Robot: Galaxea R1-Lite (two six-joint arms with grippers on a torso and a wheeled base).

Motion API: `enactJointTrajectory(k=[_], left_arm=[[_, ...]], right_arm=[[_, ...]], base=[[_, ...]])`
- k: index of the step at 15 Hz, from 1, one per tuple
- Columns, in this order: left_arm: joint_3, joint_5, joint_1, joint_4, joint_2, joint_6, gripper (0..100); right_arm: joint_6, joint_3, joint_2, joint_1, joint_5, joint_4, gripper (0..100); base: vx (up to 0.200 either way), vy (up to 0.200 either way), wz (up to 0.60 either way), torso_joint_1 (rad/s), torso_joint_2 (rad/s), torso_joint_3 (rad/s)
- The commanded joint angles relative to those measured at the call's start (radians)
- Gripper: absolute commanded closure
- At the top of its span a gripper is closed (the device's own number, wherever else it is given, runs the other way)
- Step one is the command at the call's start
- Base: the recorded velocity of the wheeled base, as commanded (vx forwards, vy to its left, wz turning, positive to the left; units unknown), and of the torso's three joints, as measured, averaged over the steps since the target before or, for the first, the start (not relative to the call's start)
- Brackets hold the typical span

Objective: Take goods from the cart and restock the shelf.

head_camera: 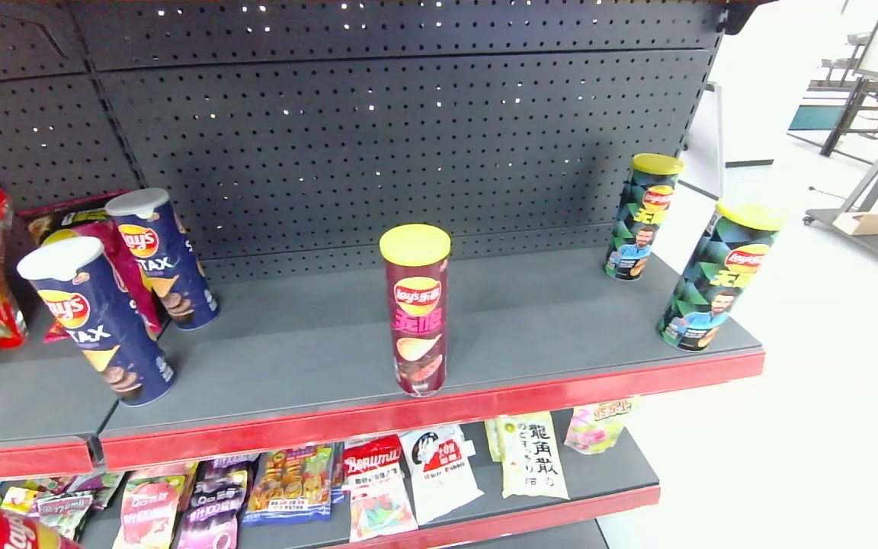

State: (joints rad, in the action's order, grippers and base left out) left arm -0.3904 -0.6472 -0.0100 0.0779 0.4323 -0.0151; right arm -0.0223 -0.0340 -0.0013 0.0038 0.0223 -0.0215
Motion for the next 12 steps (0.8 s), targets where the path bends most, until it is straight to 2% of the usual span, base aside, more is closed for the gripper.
enactJointTrajectory(k=[1, 3, 5, 7, 8, 10, 12], left_arm=[[-0.001, 0.011, -0.001, -0.001, 0.025, 0.000, 100], [0.001, 0.060, -0.002, -0.058, 0.109, -0.002, 100], [-0.002, 0.138, -0.002, -0.196, 0.281, 0.000, 100], [-0.002, 0.147, -0.001, -0.331, 0.416, -0.002, 100], [-0.004, 0.147, 0.002, -0.403, 0.488, -0.003, 100], [-0.004, 0.147, 0.030, -0.468, 0.552, -0.002, 100], [-0.002, 0.144, 0.053, -0.472, 0.563, 0.000, 100]], right_arm=[[-0.001, 0.000, 0.001, 0.001, 0.001, 0.000, 0], [0.001, 0.000, 0.001, 0.001, 0.001, 0.000, 0], [0.004, 0.000, 0.001, 0.001, 0.005, 0.000, 0], [0.007, 0.000, 0.001, 0.001, 0.077, 0.003, 0], [0.007, 0.000, 0.001, 0.001, 0.082, 0.003, 0], [-0.018, 0.000, 0.001, 0.001, 0.054, 0.002, 0], [-0.016, -0.003, 0.012, -0.008, 0.041, -0.006, 0]], base=[[0.000, 0.000, 0.00, 0.000, 0.00, 0.000], [0.000, 0.000, 0.00, 0.000, 0.00, 0.000], [0.000, 0.000, 0.00, 0.000, 0.00, 0.000], [0.000, 0.000, 0.00, 0.000, 0.00, 0.000], [0.000, 0.000, 0.00, 0.000, 0.00, 0.000], [0.000, 0.000, 0.00, 0.000, 0.00, 0.000], [0.000, 0.000, 0.00, 0.000, 0.00, 0.000]])
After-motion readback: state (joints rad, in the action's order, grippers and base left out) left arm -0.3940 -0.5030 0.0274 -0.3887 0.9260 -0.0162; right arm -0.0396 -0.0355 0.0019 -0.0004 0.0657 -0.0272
